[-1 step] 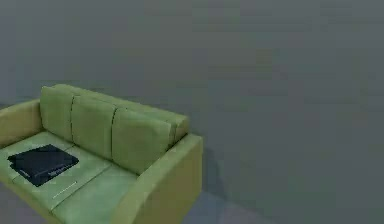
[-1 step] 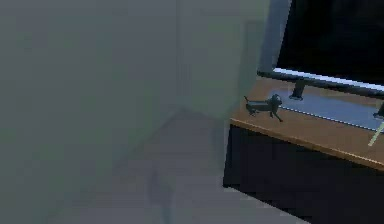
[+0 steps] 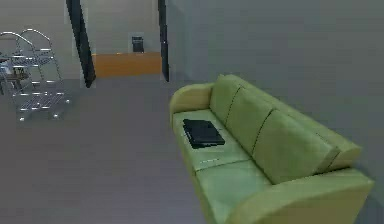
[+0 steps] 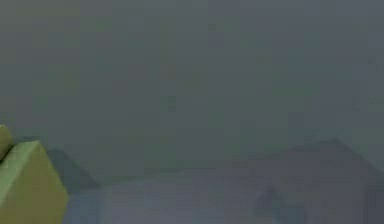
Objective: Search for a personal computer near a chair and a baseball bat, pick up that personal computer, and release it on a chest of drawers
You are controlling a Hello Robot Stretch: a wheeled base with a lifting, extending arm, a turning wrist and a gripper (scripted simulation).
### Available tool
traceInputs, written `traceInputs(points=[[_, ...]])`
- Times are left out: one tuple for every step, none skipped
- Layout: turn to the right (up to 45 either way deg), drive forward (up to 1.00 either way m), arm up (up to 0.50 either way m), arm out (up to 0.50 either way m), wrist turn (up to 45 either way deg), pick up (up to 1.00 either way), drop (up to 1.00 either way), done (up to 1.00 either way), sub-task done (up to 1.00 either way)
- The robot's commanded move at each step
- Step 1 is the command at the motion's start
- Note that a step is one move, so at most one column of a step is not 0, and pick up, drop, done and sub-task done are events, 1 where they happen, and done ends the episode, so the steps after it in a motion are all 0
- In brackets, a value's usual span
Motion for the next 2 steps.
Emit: traceInputs(points=[[-24.0,0.0,0.0,0.0,0.0,0.0,0.0,0.0,0.0],[0.0,0.4,0.0,0.0,0.0,0.0,0.0,0.0,0.0]])
